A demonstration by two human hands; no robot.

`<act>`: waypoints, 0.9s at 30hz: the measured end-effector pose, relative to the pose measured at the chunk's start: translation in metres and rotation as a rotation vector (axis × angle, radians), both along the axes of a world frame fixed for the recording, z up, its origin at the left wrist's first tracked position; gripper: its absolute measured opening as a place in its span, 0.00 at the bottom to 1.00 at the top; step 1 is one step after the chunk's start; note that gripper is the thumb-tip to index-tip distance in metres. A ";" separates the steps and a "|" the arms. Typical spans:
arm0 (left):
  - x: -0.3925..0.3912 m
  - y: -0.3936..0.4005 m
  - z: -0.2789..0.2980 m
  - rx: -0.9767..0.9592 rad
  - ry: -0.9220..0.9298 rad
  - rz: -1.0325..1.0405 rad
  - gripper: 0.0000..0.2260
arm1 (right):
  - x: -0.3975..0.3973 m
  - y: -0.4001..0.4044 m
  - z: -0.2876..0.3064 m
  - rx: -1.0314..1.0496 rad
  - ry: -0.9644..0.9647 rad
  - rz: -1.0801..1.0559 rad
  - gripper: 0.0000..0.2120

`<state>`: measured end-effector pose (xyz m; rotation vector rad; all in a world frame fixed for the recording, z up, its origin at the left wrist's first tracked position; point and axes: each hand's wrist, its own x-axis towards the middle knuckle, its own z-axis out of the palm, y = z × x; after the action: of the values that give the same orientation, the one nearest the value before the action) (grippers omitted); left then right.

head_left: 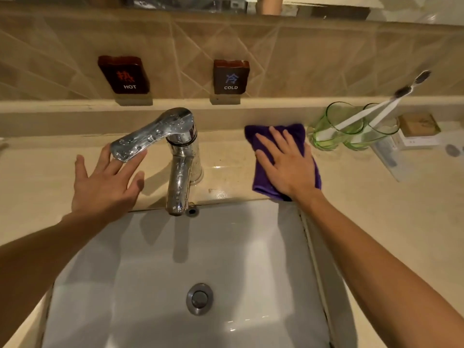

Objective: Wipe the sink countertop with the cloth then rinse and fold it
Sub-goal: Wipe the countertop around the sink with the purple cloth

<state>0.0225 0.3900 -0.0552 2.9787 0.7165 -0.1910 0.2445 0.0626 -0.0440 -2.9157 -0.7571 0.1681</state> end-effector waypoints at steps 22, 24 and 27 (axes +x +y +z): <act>-0.002 -0.001 0.001 0.061 -0.072 -0.060 0.24 | -0.015 0.038 -0.001 0.052 -0.007 0.141 0.25; -0.002 -0.001 0.002 0.064 -0.062 -0.064 0.24 | -0.002 0.018 -0.001 0.031 -0.015 0.119 0.26; -0.002 -0.003 0.004 0.091 -0.050 -0.087 0.26 | 0.003 0.008 0.000 0.035 -0.013 0.081 0.26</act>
<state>0.0202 0.3869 -0.0511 3.0910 0.6072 -0.0907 0.2470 0.0707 -0.0439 -2.8581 -0.8714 0.1418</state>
